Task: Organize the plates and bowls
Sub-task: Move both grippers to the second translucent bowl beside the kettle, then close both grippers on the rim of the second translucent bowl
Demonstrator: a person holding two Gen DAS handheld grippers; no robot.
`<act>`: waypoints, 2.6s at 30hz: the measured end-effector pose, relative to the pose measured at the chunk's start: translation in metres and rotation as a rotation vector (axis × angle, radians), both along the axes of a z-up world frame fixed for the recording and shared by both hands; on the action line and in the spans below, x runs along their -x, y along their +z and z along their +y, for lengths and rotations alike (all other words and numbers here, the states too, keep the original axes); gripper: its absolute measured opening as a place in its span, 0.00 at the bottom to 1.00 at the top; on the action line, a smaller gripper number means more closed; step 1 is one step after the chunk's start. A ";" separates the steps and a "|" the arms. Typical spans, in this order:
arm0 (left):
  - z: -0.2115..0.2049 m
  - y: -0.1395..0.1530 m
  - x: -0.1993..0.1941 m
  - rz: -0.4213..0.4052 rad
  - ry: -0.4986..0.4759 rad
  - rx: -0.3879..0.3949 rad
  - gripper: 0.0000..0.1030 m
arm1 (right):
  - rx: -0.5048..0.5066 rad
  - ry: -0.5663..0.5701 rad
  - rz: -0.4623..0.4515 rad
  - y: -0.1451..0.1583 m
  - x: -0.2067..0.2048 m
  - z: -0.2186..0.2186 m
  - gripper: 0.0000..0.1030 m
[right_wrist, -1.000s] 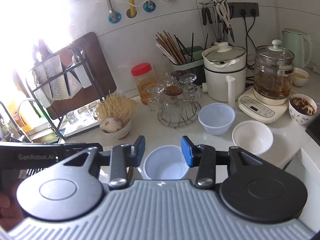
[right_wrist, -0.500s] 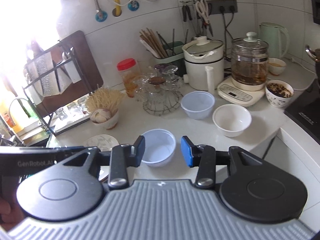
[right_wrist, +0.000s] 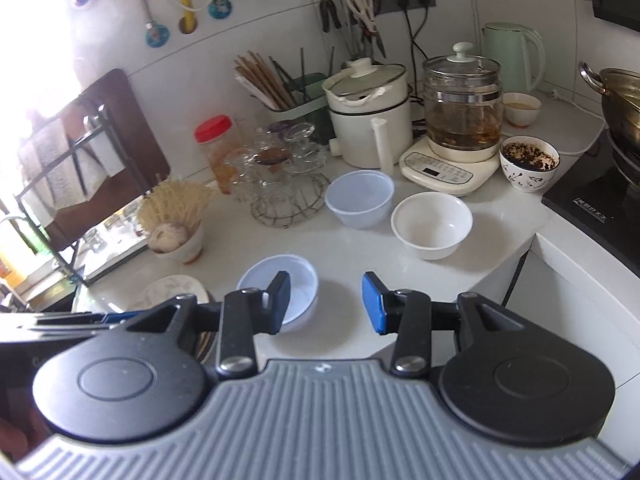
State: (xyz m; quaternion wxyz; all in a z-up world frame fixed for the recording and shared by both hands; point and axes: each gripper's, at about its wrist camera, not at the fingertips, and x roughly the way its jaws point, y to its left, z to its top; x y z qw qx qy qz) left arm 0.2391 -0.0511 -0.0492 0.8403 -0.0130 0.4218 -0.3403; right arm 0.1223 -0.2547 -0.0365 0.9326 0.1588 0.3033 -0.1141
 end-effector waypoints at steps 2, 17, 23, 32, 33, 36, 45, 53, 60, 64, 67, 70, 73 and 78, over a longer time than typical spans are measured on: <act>-0.008 -0.003 -0.009 0.011 -0.003 0.006 0.42 | 0.006 0.004 0.001 -0.001 -0.006 -0.005 0.42; -0.078 -0.021 -0.100 0.068 0.001 -0.021 0.50 | -0.052 -0.008 0.044 -0.018 -0.082 -0.071 0.42; -0.087 -0.033 -0.138 0.092 0.066 -0.057 0.51 | -0.108 -0.010 0.072 -0.035 -0.120 -0.097 0.42; -0.106 -0.060 -0.194 0.176 0.150 -0.053 0.52 | -0.172 0.022 0.101 -0.055 -0.173 -0.134 0.42; -0.110 -0.062 -0.200 0.185 0.152 -0.044 0.52 | -0.174 0.022 0.104 -0.056 -0.180 -0.138 0.42; -0.123 -0.069 -0.217 0.203 0.159 -0.027 0.52 | -0.177 0.028 0.108 -0.059 -0.199 -0.149 0.42; -0.158 -0.100 -0.257 0.275 0.210 -0.008 0.52 | -0.201 0.081 0.192 -0.088 -0.247 -0.179 0.42; -0.172 -0.124 -0.286 0.338 0.272 0.031 0.51 | -0.237 0.095 0.266 -0.116 -0.279 -0.196 0.41; -0.181 -0.136 -0.301 0.362 0.258 -0.016 0.48 | -0.270 0.092 0.306 -0.131 -0.293 -0.200 0.41; -0.180 -0.144 -0.309 0.386 0.248 -0.011 0.45 | -0.273 0.081 0.313 -0.137 -0.299 -0.202 0.39; -0.182 -0.150 -0.316 0.411 0.242 -0.009 0.39 | -0.287 0.071 0.322 -0.141 -0.302 -0.204 0.35; -0.183 -0.155 -0.320 0.423 0.234 -0.026 0.31 | -0.299 0.061 0.328 -0.146 -0.307 -0.204 0.26; -0.184 -0.156 -0.320 0.420 0.230 -0.039 0.19 | -0.293 0.064 0.346 -0.150 -0.308 -0.203 0.17; -0.180 -0.155 -0.324 0.455 0.223 -0.022 0.09 | -0.302 0.073 0.339 -0.154 -0.310 -0.197 0.11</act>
